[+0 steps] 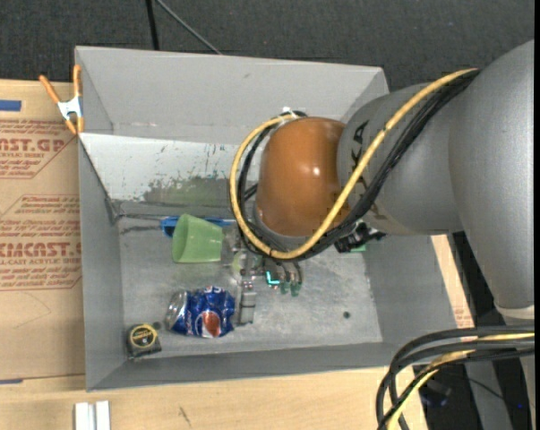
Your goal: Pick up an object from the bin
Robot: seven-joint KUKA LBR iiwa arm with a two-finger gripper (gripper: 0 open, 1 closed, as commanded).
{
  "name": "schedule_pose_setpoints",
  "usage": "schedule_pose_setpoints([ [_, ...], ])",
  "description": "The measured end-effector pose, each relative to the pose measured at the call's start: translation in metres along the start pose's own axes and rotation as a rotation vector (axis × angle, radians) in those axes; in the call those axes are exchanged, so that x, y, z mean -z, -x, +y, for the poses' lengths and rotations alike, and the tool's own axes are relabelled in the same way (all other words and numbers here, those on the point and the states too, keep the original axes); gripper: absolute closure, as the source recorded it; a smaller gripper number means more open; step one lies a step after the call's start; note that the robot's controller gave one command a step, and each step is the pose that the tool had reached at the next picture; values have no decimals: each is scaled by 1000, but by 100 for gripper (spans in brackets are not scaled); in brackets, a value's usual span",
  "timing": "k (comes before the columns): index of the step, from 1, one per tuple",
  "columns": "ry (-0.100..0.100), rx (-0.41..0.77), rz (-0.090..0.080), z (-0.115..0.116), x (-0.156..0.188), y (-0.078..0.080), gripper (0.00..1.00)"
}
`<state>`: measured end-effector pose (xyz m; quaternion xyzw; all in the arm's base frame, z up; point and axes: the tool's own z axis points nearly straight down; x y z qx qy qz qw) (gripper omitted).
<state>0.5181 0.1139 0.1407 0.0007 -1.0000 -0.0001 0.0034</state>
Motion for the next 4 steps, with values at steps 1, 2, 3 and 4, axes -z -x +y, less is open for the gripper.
schedule_pose_setpoints([
  [1, 0, 39, 1, 31, -76, -22, 0],
  [2, 1, 43, -9, 30, -39, -14, 0],
  [3, -1, 154, -7, 27, -41, -14, 0],
  [4, 0, 94, -4, 22, -73, -15, 0],
])
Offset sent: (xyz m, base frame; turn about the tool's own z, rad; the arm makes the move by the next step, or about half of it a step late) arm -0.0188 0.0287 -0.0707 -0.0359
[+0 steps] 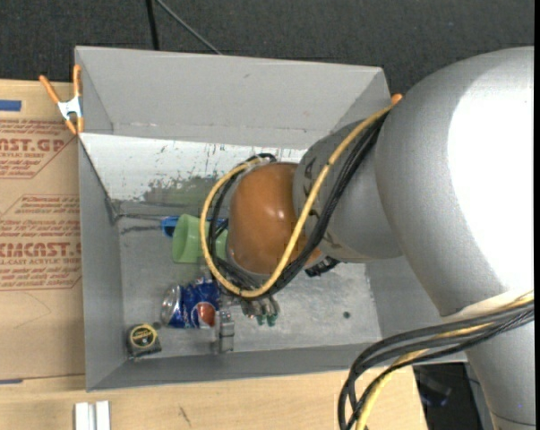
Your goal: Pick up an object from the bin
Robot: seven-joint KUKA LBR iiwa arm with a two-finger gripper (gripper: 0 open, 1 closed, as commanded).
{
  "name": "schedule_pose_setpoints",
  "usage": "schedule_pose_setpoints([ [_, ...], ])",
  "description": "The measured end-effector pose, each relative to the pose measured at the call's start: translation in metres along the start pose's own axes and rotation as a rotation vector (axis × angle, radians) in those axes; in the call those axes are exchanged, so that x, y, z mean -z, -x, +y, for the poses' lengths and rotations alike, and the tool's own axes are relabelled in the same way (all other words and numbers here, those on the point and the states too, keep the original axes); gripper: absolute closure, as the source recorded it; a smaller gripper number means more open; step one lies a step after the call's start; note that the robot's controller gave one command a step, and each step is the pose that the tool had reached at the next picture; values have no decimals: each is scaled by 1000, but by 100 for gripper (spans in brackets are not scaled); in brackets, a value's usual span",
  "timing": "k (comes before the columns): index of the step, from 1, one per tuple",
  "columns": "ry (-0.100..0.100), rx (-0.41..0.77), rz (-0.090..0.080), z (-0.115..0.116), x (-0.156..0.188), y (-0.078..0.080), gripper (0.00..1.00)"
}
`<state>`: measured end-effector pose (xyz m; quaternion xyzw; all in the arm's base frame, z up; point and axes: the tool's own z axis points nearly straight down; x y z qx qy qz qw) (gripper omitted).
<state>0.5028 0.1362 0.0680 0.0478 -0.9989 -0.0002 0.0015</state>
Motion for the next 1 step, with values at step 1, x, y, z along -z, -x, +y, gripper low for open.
schedule_pose_setpoints([
  [1, 1, 0, 1, 1, -1, 0, 0],
])
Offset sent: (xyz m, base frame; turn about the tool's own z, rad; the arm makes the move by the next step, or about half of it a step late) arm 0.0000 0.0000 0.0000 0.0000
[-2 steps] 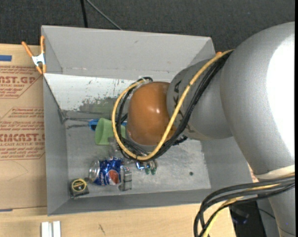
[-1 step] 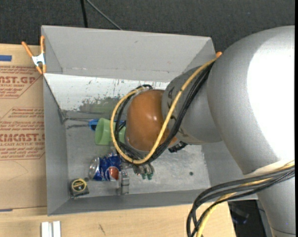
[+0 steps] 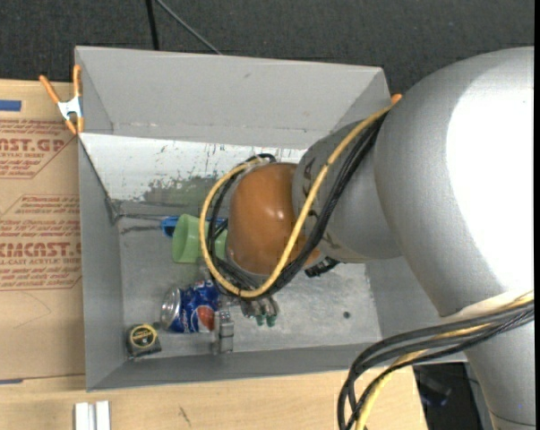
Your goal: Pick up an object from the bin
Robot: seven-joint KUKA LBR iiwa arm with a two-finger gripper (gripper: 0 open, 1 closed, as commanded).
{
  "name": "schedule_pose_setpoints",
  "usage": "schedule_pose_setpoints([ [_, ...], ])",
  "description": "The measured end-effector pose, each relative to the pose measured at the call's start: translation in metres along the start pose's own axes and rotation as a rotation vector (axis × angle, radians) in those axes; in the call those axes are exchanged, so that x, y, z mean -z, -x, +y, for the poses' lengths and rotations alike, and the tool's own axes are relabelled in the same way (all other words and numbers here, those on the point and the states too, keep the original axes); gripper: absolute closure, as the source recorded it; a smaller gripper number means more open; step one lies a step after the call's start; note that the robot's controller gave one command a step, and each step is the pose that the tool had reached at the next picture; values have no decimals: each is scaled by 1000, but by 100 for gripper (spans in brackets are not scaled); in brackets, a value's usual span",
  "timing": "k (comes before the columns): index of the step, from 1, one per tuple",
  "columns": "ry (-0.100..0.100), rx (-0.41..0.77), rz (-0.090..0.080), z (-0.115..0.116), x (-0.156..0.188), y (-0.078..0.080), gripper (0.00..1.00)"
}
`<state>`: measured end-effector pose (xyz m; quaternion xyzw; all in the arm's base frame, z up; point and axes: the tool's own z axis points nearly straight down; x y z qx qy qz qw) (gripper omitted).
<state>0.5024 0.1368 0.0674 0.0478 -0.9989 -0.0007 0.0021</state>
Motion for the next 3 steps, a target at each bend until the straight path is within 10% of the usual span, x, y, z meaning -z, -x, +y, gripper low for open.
schedule_pose_setpoints([
  [1, 0, 0, 0, 0, 0, 0, 100],
  [3, 0, 1, -5, 2, 60, 1, 100],
])
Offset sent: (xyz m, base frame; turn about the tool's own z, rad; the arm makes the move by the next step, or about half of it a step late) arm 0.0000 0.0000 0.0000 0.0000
